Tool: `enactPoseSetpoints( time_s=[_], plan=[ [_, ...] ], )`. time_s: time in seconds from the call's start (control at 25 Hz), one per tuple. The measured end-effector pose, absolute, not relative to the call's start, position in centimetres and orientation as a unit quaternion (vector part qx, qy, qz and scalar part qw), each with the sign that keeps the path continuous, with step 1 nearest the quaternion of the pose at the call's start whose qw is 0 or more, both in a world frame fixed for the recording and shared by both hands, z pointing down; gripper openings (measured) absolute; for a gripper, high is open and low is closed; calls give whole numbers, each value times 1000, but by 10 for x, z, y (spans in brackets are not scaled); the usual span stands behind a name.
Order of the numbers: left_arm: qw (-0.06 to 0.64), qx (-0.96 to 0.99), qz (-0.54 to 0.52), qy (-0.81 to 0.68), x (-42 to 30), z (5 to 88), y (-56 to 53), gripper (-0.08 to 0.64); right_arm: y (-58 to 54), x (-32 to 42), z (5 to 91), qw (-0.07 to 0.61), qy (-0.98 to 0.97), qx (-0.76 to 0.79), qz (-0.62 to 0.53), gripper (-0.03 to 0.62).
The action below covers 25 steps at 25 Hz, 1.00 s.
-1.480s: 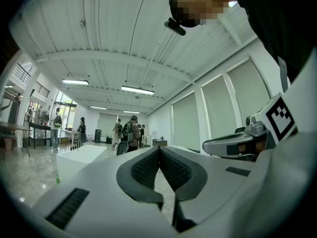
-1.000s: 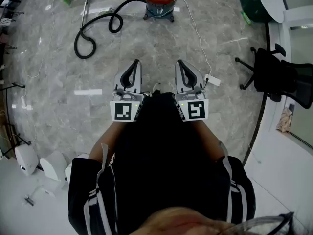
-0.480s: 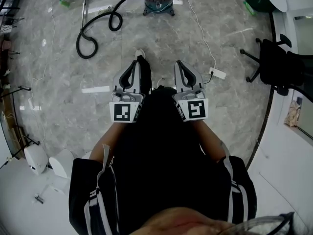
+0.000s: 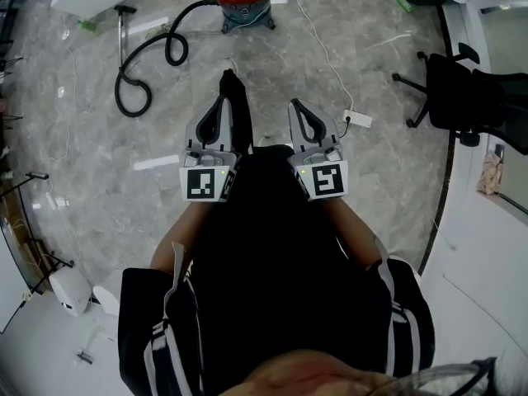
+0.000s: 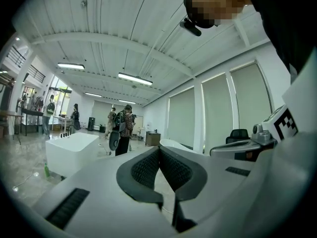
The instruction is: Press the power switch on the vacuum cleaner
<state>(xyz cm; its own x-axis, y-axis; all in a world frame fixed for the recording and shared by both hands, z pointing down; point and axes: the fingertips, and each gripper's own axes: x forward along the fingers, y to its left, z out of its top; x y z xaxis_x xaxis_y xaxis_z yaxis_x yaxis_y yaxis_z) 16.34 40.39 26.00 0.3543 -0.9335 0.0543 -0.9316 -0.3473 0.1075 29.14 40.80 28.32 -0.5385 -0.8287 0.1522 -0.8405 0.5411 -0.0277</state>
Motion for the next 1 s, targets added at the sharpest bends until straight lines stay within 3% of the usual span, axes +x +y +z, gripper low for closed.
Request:
enactPoseSetpoints(
  time_s=[0.36,0.68,1.0],
  plan=[
    [68,825,-25,-561,132,280,293,18,296,273,298,90,-858,502,56,17],
    [60,828,-35,-556,77,261,154,18,146,205,289,104,-866,483,79,17],
    [99,804,-29,-585,1,280,56,18,28,138,291,139,-881,450,53,17]
  ],
)
